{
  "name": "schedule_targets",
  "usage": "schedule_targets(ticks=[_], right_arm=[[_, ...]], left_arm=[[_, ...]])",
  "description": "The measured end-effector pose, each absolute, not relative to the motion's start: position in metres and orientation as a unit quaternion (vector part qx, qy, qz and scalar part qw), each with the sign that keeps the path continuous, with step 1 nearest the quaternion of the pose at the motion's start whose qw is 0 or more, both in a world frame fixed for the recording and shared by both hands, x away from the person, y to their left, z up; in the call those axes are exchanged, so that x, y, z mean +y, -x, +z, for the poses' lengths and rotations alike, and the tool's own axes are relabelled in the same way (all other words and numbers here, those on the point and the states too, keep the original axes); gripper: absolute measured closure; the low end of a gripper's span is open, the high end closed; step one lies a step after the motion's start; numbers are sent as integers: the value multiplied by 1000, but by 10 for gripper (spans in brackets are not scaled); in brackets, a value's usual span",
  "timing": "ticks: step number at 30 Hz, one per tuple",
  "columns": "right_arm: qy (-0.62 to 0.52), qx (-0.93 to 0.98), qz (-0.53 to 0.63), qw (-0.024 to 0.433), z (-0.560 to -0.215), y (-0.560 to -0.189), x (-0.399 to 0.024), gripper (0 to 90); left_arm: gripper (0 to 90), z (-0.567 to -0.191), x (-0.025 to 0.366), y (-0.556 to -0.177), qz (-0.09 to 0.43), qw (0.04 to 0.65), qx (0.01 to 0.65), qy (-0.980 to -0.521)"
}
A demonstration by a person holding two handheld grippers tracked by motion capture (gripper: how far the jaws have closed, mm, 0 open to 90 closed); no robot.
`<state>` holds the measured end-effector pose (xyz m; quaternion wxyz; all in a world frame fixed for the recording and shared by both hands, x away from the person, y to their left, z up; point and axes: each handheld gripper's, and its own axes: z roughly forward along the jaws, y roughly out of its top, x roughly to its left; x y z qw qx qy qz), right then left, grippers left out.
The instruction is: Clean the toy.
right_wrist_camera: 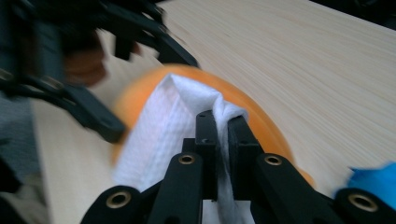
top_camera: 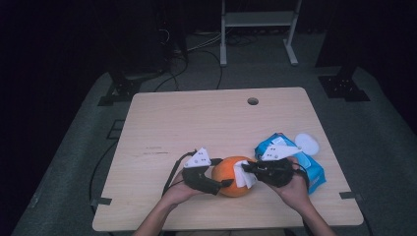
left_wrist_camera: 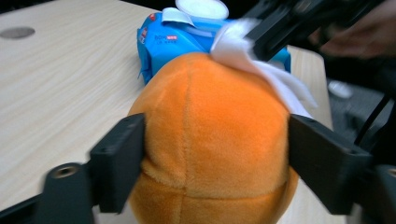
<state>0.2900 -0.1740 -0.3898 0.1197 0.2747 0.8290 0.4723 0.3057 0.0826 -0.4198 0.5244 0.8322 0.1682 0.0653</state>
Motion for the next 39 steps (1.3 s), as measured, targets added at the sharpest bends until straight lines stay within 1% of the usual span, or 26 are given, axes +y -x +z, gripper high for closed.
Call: schedule_targets(ticks=[4, 6, 9, 11, 13, 16, 17, 18, 20, 22, 24, 27, 29, 32, 36, 39], right_arm=[[-236, 835, 484, 116, -379, -280, -156, 838], [-228, 838, 479, 128, -377, -278, -152, 839], [-247, 832, 479, 133, -379, -285, -161, 839], [-263, 831, 470, 142, -383, -291, -170, 839], [-278, 828, 467, 138, -387, -295, -179, 840], [-282, 829, 460, 145, -390, -295, -180, 839], [-281, 830, 459, 146, -389, -294, -179, 840], [-277, 831, 461, 145, -388, -293, -177, 839], [-268, 832, 467, 132, -385, -288, -170, 839], [-248, 833, 481, 115, -382, -282, -162, 839], [-231, 839, 478, 118, -379, -278, -154, 839], [-231, 843, 467, 130, -380, -280, -155, 839], [-243, 842, 460, 140, -383, -286, -163, 840], [-268, 837, 457, 135, -388, -292, -176, 839], [-274, 835, 457, 138, -391, -296, -179, 839], [-278, 835, 453, 144, -390, -295, -176, 839]], left_arm=[[284, -417, 71, -292, 98, 508, 106, -849], [293, -417, 70, -289, 105, 504, 93, -852], [303, -419, 73, -291, 100, 505, 86, -853], [302, -420, 76, -293, 97, 506, 91, -852], [276, -421, 79, -297, 91, 510, 105, -849], [170, -419, 78, -302, 72, 527, 145, -834], [147, -420, 76, -302, 64, 526, 155, -834], [152, -420, 75, -301, 63, 525, 151, -835], [216, -421, 72, -296, 71, 520, 125, -842], [241, -420, 68, -290, 82, 512, 99, -849], [255, -418, 66, -286, 95, 502, 80, -856], [269, -418, 70, -289, 97, 498, 77, -858], [267, -418, 76, -294, 92, 501, 89, -856], [254, -419, 83, -301, 86, 502, 109, -854], [208, -416, 84, -304, 72, 506, 140, -848], [171, -415, 80, -302, 70, 505, 130, -851]])
